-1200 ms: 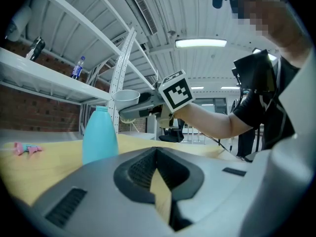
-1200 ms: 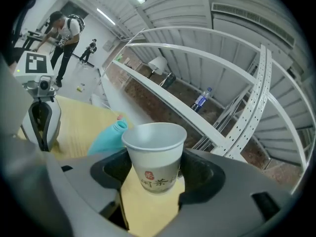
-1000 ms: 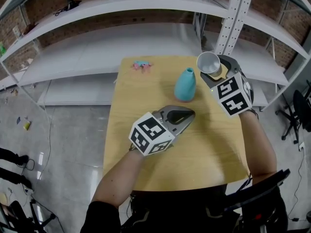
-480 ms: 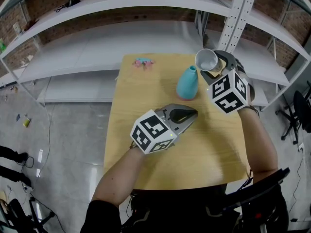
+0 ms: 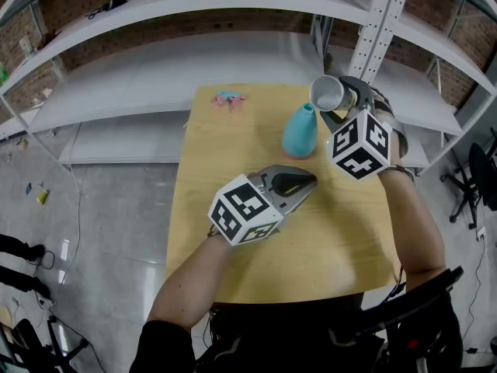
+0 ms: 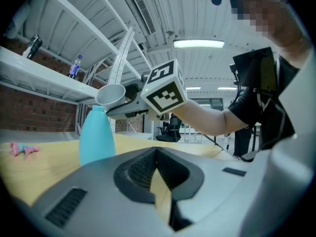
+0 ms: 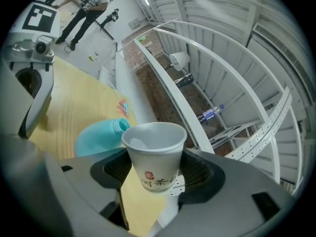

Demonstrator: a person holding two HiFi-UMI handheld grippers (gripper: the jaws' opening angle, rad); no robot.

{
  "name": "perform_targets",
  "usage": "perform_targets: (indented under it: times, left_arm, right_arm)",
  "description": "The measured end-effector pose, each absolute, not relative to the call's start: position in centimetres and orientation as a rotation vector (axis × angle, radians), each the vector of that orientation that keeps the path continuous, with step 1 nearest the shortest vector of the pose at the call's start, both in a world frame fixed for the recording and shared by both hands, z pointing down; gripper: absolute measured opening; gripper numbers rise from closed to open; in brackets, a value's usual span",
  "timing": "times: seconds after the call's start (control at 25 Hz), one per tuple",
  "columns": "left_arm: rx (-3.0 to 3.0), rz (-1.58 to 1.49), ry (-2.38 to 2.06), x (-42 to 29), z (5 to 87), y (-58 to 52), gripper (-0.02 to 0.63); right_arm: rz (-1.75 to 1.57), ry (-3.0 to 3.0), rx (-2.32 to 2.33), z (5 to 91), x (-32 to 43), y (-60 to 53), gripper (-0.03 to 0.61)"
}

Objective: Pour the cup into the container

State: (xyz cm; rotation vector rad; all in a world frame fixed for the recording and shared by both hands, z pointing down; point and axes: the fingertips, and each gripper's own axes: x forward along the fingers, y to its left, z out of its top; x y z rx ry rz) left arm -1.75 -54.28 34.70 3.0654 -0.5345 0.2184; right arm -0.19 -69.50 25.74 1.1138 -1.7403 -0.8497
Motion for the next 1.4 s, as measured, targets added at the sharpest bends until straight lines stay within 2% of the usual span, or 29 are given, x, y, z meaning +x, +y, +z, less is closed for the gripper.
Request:
perform_targets:
  times: [1.4]
  left_arm:
    - [3.068, 0.218, -0.522, -1.72, 34.63, -54.18, -0.002]
  right_arm:
    - [-0.961, -1.612, 1.074, 25.6, -0.93, -69.68, 0.308]
